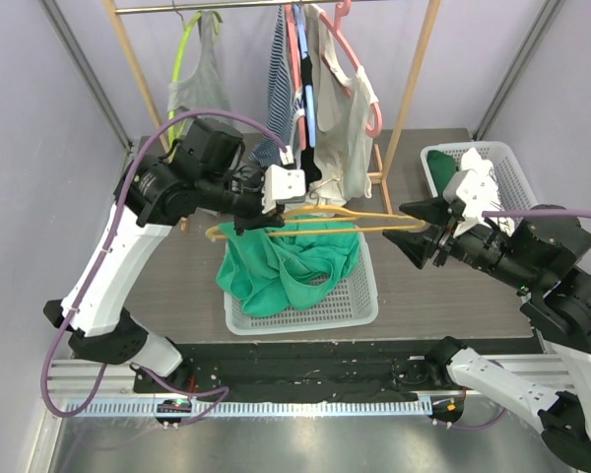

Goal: Remove the tank top from the hanger

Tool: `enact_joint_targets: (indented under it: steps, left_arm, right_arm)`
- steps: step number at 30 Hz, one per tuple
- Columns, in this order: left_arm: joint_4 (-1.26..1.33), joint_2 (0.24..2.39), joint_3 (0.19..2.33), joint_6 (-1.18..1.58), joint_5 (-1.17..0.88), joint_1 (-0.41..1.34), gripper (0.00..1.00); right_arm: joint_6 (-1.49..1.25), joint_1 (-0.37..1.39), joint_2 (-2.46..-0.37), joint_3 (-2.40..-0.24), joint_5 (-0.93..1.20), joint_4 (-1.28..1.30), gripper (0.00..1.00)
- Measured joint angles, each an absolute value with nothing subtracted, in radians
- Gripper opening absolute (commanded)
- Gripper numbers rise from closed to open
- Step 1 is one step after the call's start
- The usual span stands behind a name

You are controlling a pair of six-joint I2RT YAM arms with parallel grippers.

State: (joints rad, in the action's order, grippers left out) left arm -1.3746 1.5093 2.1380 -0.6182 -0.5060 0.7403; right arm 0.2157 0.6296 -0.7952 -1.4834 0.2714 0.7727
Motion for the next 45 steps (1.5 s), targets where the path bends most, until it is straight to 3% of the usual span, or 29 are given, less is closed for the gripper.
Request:
enact_joint_targets:
  steps: [14,24,27,30,31,34,39,45]
  left_arm:
    - [-1.379,1.395,2.064,-0.633,-0.490,0.748,0.00]
    - [-1.374,1.383,2.040,-0.633,-0.485,0.761,0.00]
    - [-1.376,1.384,2.049,-0.636,-0.472,0.761,0.00]
    - [-1.384,1.385,2.062,-0.632,-0.459,0.761,0.33]
    - [-1.384,1.385,2.065,-0.625,-0.455,0.762,0.61]
    - [-1.372,1.385,2.078,-0.579,-0.414,0.767,0.99]
    - [-1.336,1.361,2.107,-0.497,-0.305,0.772,1.00]
    - [-1.265,1.283,2.096,-0.446,-0.183,0.772,0.96]
  right_arm:
    - [0.264,0.666,-0.984,-1.523,0.281,0.876,0.50]
    - [0.280,0.670,-1.015,-1.578,0.338,0.945,0.14]
    - [0.286,0.673,-1.015,-1.578,0.385,0.970,0.08]
    - [0.285,0.675,-1.011,-1.578,0.417,0.974,0.06]
    - [0.276,0.676,-1.006,-1.570,0.420,0.968,0.06]
    - [0.226,0.680,-0.965,-1.508,0.417,0.922,0.05]
    - [0.123,0.672,-0.813,-1.341,0.331,0.847,0.03]
    - [0.057,0.672,-0.690,-1.309,0.265,0.818,0.02]
